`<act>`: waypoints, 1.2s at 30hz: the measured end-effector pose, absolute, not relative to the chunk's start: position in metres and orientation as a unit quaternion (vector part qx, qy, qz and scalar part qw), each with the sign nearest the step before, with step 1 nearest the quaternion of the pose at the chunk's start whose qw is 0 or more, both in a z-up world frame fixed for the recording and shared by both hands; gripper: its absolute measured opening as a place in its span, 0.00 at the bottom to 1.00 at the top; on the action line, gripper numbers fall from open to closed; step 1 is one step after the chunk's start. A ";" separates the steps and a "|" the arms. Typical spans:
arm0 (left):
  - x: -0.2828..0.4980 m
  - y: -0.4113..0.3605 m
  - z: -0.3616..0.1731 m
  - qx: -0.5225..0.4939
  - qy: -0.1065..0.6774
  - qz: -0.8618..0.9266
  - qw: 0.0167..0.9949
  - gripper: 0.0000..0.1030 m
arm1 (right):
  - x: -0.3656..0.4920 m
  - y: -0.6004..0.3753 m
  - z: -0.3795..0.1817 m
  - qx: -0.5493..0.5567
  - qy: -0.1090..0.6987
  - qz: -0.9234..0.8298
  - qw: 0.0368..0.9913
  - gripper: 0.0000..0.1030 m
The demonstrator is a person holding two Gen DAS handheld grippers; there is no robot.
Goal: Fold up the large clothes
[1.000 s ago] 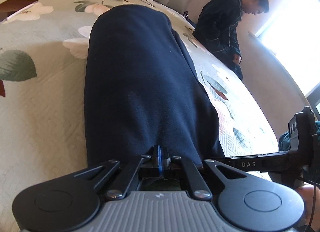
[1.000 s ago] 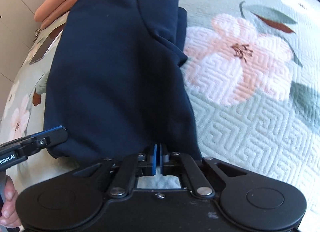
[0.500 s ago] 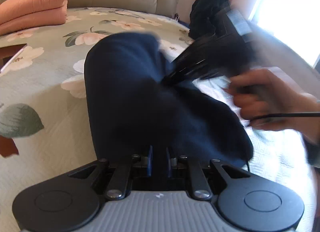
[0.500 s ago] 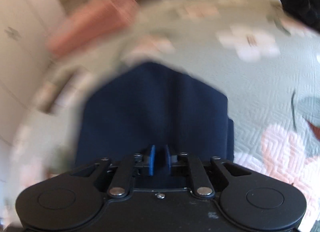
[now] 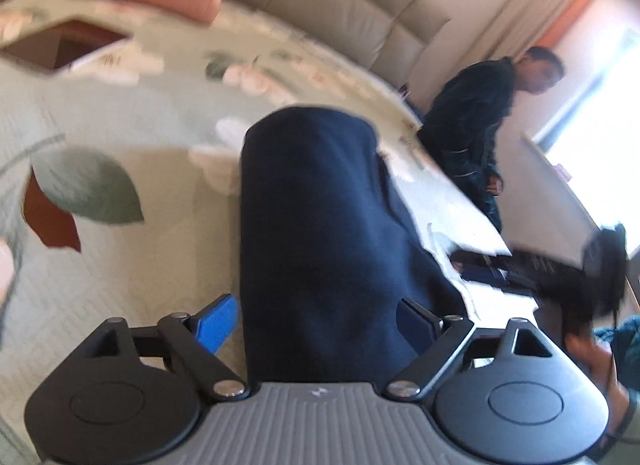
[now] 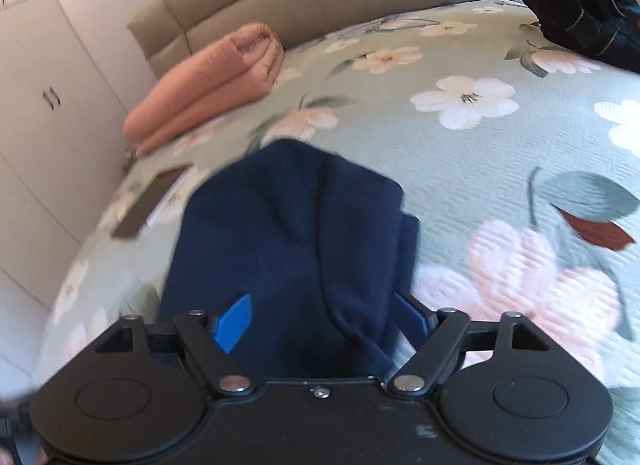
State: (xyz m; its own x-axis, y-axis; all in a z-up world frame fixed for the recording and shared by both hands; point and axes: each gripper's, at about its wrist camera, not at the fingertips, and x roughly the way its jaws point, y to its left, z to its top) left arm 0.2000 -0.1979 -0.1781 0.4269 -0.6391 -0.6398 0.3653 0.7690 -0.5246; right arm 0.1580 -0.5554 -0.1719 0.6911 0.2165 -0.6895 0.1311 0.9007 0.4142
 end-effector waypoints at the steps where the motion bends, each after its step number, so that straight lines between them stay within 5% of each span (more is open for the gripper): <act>1: 0.209 -0.200 -0.184 -0.162 0.448 -0.305 0.825 0.86 | 0.163 -0.555 -0.177 0.228 0.403 0.023 0.886 0.93; 7: 0.237 -0.206 -0.207 -0.227 0.478 -0.310 0.790 0.86 | 0.161 -0.564 -0.208 0.292 0.422 0.037 0.858 0.93; 19: 0.259 -0.231 -0.253 -0.268 0.514 -0.311 0.753 1.00 | 0.173 -0.553 -0.243 0.250 0.414 0.070 0.872 1.00; 22: 0.261 -0.239 -0.252 -0.269 0.513 -0.299 0.758 1.00 | 0.172 -0.538 -0.244 0.216 0.386 0.089 0.892 0.78; 24: 0.257 -0.243 -0.247 -0.257 0.507 -0.290 0.770 0.95 | 0.172 -0.532 -0.246 0.217 0.379 0.082 0.896 0.76; 26: 0.253 -0.244 -0.244 -0.247 0.497 -0.289 0.780 0.81 | 0.170 -0.531 -0.245 0.232 0.376 0.083 0.893 0.62; 29: 0.243 -0.241 -0.230 -0.231 0.471 -0.306 0.794 0.59 | 0.165 -0.531 -0.238 0.247 0.367 0.090 0.892 0.57; 36: 0.202 -0.213 -0.170 -0.278 0.382 -0.385 0.793 0.51 | 0.128 -0.540 -0.194 0.324 0.313 0.136 0.882 0.48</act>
State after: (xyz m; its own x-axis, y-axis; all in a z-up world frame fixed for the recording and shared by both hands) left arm 0.2021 -0.2134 -0.1700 0.4118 -0.8226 -0.3922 0.3969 0.5493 -0.7354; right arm 0.1276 -0.5404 -0.1937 0.7674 0.4431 -0.4634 -0.0380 0.7529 0.6570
